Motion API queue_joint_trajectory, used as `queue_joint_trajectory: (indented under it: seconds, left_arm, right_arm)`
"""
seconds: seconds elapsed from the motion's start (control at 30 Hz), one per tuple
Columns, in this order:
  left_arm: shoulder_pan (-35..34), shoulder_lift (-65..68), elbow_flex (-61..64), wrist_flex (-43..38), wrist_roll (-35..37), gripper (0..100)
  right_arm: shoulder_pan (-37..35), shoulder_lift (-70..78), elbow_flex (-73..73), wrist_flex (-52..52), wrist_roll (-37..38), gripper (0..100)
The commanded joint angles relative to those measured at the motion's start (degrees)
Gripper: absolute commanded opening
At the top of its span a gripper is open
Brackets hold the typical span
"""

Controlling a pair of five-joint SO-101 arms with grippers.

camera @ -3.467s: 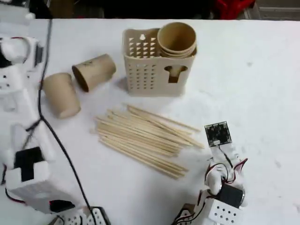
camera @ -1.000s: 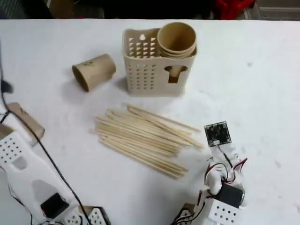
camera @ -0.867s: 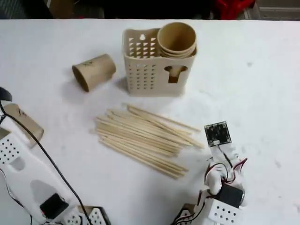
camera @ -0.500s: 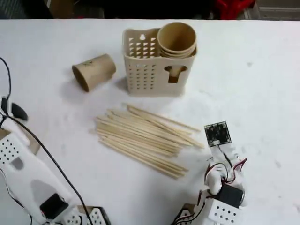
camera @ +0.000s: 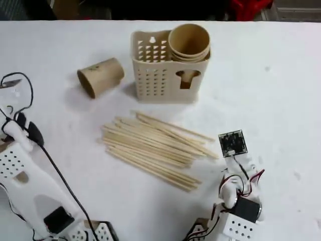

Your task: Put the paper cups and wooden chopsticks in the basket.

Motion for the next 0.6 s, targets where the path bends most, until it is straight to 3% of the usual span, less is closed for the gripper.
queue_joint_trajectory:
  seconds: [0.0,0.13,0.33,0.43,0.57]
  left_arm:
    - [1.71,-6.64,2.29,0.88,0.53,13]
    - [2.42,-7.43,1.93,0.88,0.53,2]
    - [3.56,-8.31,-0.35,0.88,0.53,2]
    - [3.03,-11.91,-5.71,0.88,3.43,7]
    - [-1.01,-19.56,-8.35,0.88,9.05,20]
  right_arm:
    - [-0.4,-0.4,0.44,-0.66,0.62,2.1]
    - [-0.4,-0.4,0.44,-0.66,0.62,2.1]
    - [-0.4,-0.4,0.44,-0.66,0.62,2.1]
    - [-0.4,-0.4,0.44,-0.66,0.62,2.1]
    - [-0.4,-0.4,0.44,-0.66,0.62,2.1]
